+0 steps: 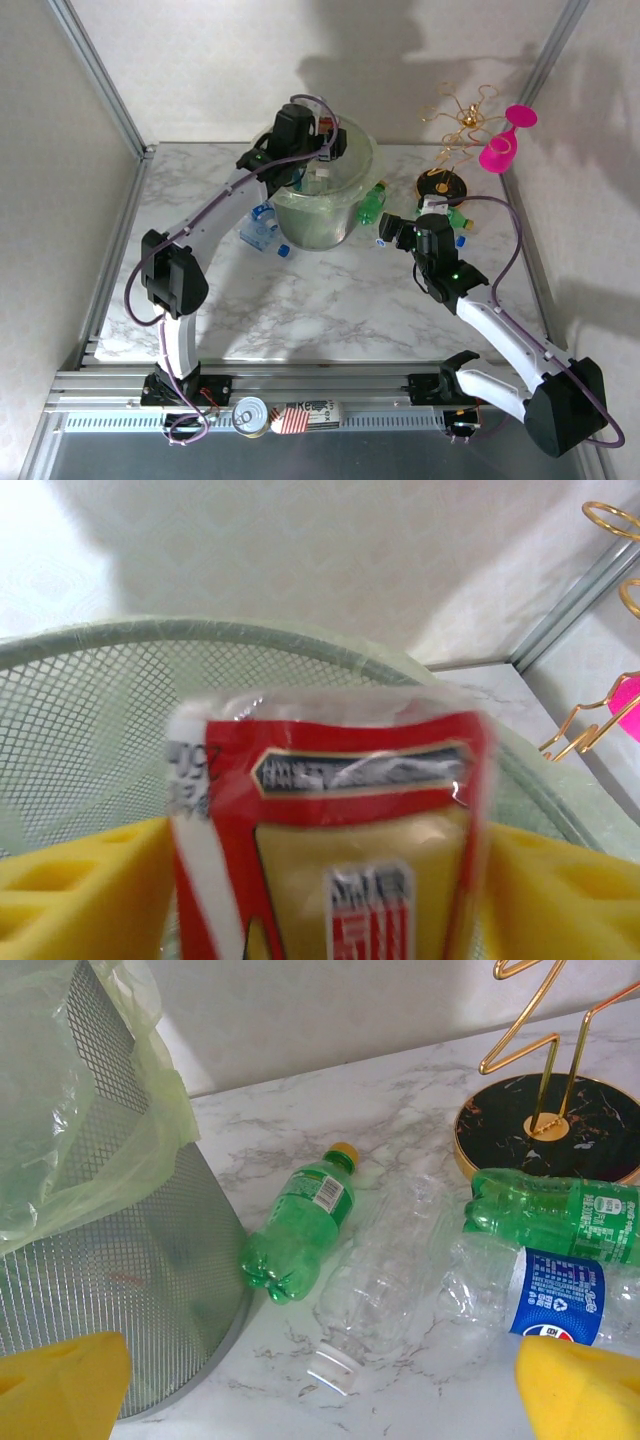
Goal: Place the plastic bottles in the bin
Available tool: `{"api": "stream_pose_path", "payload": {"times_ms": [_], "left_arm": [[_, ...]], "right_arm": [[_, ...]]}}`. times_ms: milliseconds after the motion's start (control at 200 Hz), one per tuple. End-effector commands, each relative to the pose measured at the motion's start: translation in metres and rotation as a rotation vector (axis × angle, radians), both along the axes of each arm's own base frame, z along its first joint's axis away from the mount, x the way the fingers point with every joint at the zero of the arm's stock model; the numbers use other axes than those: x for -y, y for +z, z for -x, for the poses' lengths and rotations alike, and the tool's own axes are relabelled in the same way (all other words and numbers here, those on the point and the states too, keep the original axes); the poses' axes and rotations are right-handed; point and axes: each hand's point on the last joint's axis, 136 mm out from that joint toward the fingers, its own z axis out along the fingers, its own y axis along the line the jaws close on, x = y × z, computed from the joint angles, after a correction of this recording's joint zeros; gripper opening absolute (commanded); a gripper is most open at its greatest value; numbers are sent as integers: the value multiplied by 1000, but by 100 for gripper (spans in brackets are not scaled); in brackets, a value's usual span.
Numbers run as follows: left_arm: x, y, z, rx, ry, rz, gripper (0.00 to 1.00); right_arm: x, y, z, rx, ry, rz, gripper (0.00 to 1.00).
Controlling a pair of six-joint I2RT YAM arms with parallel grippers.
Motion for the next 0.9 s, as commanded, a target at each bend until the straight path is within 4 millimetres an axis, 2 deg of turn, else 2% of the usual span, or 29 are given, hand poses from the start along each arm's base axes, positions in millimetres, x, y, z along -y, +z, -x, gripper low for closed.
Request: {"api": "stream_pose_path", "payload": {"times_ms": [0, 140, 250, 411, 521, 671, 771, 811, 891], "left_arm": [[0, 30, 9, 56, 12, -3, 88], [-4, 58, 23, 112, 17, 35, 99], [-12, 86, 41, 180, 17, 100, 100], [-43, 129, 78, 318, 58, 230, 100], [-75, 141, 103, 397, 129, 297, 100], [-120, 137, 133, 459, 251, 355, 100], [-145, 117, 148, 450, 325, 359, 100], [-155, 116, 155, 468, 353, 387, 100], [-172, 97, 164, 452, 403, 403, 100]], "right_arm": [[5, -4, 3, -10, -8, 7, 99], [3, -6, 1, -18, -5, 13, 99], [3, -8, -1, -23, -5, 18, 99], [-1, -10, -6, -32, 3, 22, 99], [-4, -12, -10, -38, 9, 23, 99], [-8, -13, -16, -44, 15, 27, 99], [-5, -13, -22, -43, 5, 59, 99], [-5, -13, -25, -43, 6, 71, 99], [-3, -12, -32, -44, 11, 107, 99]]}}
